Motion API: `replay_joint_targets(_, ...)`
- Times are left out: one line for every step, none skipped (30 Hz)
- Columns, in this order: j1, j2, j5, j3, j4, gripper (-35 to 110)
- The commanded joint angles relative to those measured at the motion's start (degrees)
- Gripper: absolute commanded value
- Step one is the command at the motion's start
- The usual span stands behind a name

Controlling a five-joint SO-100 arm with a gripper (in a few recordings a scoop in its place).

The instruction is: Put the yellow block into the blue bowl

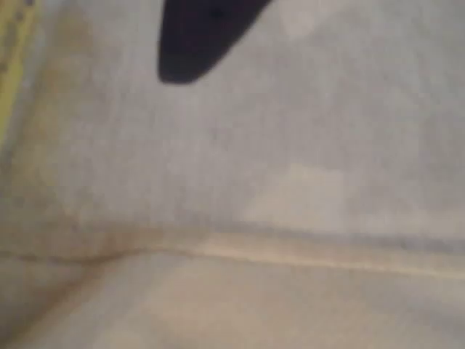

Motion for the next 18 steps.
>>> replay_joint_targets(-0.1,2.4,0.3,-4.5,-0.4,32)
replay_joint_targets(-0.1,2.4,0.2,-4.5,-0.4,29)
replay_joint_targets(-0.1,2.3,0.2,-4.5,-0.4,25)
replay_joint_targets(-0.1,2.0,0.2,-4.5,-0.4,21)
replay_joint_targets(-0.1,1.8,0.2,-4.5,-0.4,18)
replay_joint_targets(-0.1,1.7,0.2,-4.5,-0.4,14)
replay_joint_targets(-0.1,1.6,0.2,-4.5,-0.4,10)
replay_joint_targets(0.0,1.6,0.2,-4.5,-0.4,7)
replay_joint_targets(0.1,1.6,0.2,-4.5,-0.4,3)
replay_joint_targets(0.2,1.6,0.2,-4.5,-0.4,0)
replay_joint_targets(0.2,1.6,0.3,-4.5,-0.4,-2)
replay_joint_targets(0.3,1.6,0.4,-4.5,-0.4,-1)
replay_joint_targets(0.4,1.7,0.5,-4.5,-0.4,0)
replay_joint_targets(0.4,1.8,0.5,-4.5,-0.1,1)
replay_joint_targets(0.4,1.9,0.4,-4.5,0.1,1)
replay_joint_targets(0.4,2.3,0.5,-4.5,0.1,0)
replay_joint_targets(0.5,2.5,0.7,-4.5,0.0,0)
replay_joint_targets(0.6,2.6,0.8,-4.6,0.3,0)
